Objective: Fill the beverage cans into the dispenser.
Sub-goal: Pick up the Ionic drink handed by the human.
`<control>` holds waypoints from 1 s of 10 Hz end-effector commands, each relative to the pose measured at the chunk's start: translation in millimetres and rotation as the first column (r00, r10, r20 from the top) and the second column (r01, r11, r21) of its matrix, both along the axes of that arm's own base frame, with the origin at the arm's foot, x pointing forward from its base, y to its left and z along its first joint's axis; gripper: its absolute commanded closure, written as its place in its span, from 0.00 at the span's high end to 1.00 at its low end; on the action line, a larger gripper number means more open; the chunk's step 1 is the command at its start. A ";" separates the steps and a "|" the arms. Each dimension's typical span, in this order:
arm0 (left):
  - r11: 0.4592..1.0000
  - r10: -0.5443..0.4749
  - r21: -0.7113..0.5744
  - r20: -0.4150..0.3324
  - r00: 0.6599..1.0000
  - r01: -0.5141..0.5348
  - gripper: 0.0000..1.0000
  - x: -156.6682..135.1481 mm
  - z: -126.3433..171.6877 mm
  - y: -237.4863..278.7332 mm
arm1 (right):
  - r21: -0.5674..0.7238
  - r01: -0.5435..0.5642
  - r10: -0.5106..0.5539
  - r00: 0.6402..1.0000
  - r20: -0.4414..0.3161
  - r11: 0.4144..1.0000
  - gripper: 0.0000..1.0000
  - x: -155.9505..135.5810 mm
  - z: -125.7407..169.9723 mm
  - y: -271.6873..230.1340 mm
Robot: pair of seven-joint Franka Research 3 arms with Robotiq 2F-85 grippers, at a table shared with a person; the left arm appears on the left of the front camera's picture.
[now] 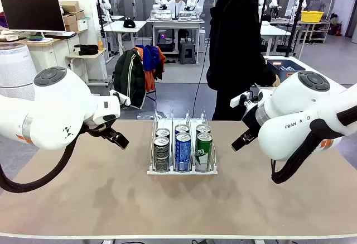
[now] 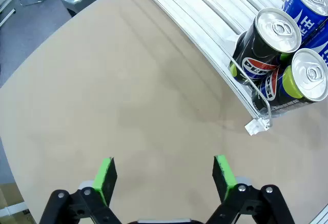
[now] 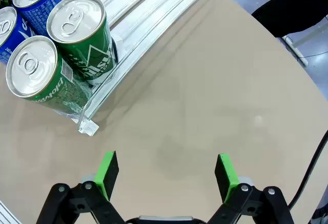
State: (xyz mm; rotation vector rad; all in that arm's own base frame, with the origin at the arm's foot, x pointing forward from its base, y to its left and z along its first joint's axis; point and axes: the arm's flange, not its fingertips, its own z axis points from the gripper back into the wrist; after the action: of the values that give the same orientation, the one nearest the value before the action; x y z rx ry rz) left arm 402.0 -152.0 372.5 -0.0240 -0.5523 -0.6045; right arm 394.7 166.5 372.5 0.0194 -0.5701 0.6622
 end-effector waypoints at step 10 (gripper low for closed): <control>1.000 0.000 0.000 0.000 1.000 0.000 1.00 0.0 -0.1 0.0 | 0.000 0.000 0.000 1.000 0.000 1.000 1.00 0.0 0.0 0.0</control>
State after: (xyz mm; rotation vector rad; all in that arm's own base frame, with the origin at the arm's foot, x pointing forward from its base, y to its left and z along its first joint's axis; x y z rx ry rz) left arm 401.5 -153.3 372.5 -0.0239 -0.5524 -0.6078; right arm 394.7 166.7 372.5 0.0188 -0.5702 0.6631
